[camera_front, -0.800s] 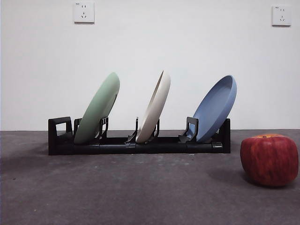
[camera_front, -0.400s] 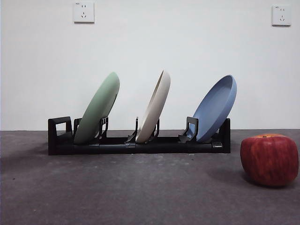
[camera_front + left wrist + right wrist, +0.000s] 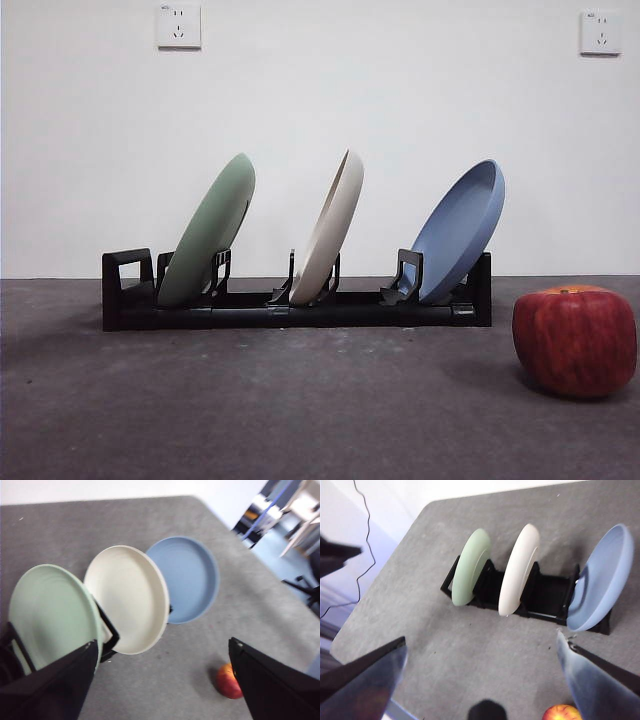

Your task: Take the green plate from the plate rack,put the plate on the table,take the apple from the table,put the apple in the plate

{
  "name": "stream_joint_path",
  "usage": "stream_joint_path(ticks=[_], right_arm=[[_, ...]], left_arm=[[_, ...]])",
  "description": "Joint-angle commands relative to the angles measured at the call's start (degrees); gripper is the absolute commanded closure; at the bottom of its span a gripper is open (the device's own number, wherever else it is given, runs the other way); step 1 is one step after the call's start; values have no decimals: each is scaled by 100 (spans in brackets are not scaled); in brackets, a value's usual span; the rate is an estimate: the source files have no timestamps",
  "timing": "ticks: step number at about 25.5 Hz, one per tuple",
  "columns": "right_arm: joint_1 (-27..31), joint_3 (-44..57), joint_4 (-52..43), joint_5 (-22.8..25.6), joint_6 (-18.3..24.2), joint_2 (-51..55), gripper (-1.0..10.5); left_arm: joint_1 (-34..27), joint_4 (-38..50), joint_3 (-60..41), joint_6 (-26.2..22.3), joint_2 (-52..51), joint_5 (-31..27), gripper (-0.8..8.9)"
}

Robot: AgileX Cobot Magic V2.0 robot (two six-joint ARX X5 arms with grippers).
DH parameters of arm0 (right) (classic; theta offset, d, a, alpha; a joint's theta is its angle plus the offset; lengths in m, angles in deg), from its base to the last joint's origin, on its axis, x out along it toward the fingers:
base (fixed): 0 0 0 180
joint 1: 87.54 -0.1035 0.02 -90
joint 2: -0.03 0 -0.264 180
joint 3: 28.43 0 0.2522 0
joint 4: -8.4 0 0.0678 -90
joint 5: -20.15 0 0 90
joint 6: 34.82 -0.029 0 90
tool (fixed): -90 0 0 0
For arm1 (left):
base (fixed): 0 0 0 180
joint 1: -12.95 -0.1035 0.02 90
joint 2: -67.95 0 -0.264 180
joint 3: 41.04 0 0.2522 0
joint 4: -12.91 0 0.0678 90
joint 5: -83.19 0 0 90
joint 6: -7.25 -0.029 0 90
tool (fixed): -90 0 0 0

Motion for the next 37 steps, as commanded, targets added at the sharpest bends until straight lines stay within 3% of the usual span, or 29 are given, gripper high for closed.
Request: stream_joint_path(ticks=[1, 11, 15, 23, 25, 29, 37], right_arm=[[-144, -20, -28, 116, 52, -76, 442], [-542, -20, -20, 531, -2, -225, 443], [-542, -20, -15, 656, -44, -225, 443], [-542, -20, 0, 741, -42, -225, 443], [-542, -20, 9, 745, -42, -225, 443], [-542, -20, 2, 861, -42, -225, 444], [-542, -20, -39, 887, -42, -225, 445]], left_arm=[[131, -205, 485, -111, 575, -249, 377], [339, -1021, 2564, -201, 2900, -704, 377], [339, -1130, 2712, -197, 3493, -1110, 377], [339, -1285, 2712, -199, 4063, -1128, 384], [352, -1281, 2712, -208, 4089, -1128, 495], [396, -1270, 2712, -339, 4089, -1108, 817], [522, -1362, 2918, -306, 4076, -918, 822]])
